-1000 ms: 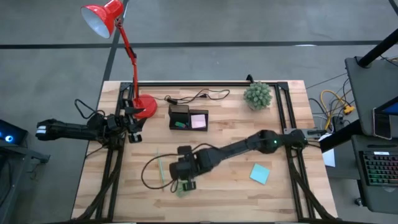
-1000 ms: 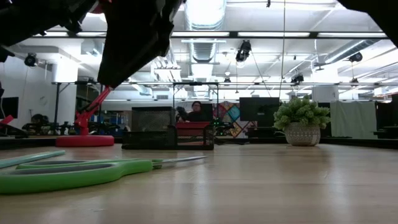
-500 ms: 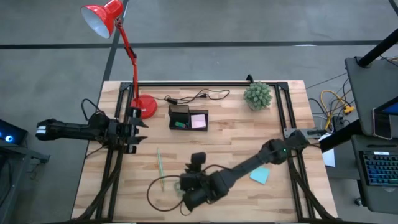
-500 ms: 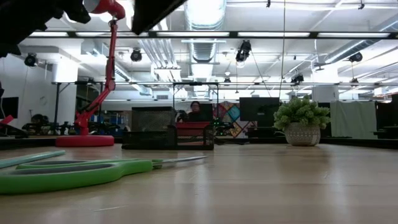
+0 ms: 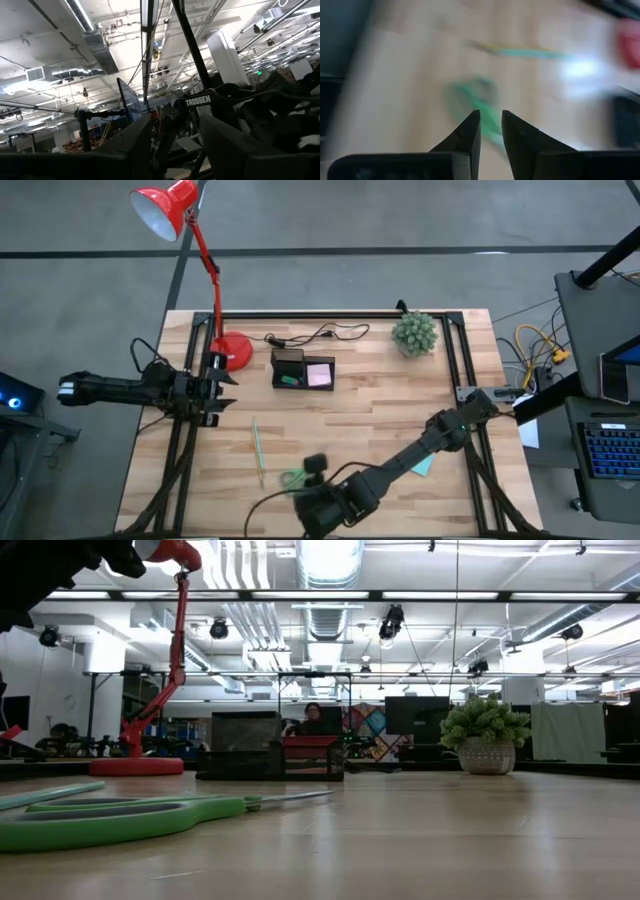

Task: Pick and place office supplies into organizer
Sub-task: Put the green scissors into the black mesh desk organizer

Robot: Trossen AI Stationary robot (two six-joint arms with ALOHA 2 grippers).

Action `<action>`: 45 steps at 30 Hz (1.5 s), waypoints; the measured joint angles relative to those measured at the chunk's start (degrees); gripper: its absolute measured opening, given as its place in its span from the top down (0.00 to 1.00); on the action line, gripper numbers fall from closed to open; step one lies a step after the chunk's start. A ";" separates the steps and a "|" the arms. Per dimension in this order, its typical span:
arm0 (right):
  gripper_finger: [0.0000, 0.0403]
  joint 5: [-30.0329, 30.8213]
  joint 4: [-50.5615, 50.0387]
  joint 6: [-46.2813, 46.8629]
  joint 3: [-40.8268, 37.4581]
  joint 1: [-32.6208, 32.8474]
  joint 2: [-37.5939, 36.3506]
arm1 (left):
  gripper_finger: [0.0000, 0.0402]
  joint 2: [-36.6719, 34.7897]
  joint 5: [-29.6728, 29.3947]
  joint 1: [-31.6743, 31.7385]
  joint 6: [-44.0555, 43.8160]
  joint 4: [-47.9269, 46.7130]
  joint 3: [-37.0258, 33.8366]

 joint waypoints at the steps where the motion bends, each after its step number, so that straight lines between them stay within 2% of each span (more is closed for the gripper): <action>1: 0.83 -5.03 2.79 -2.40 0.00 -0.25 0.00 | 0.61 0.00 0.00 0.00 0.00 0.00 0.00; 3: 0.83 -14.24 8.89 -7.90 -0.15 -0.90 0.00 | 0.61 -0.02 0.00 -0.01 0.00 0.16 0.00; 5: 0.83 -20.80 13.66 -13.23 -0.33 -1.65 0.00 | 0.61 -0.02 0.00 -0.02 0.00 0.17 0.00; 11: 0.83 -27.00 16.40 -18.27 -0.79 -7.47 0.00 | 0.61 -0.02 0.00 -0.02 0.00 0.11 -0.02; 17: 0.87 -35.51 17.50 -19.25 -5.92 -15.49 -0.41 | 0.61 -0.02 0.00 -0.01 0.00 -0.07 -0.26; 25: 0.95 -34.79 27.18 -17.69 -17.34 -21.35 -6.41 | 0.61 -0.04 -0.01 -0.02 -0.07 -0.15 -0.31; 30: 0.97 -31.50 39.06 -18.73 -30.01 -21.41 -16.29 | 0.61 -0.32 0.00 -0.02 -0.15 -0.24 -0.59; 45: 0.97 -14.13 78.02 -16.62 -89.09 -15.78 -57.72 | 0.61 -1.03 -0.02 0.00 -1.57 -0.15 -1.27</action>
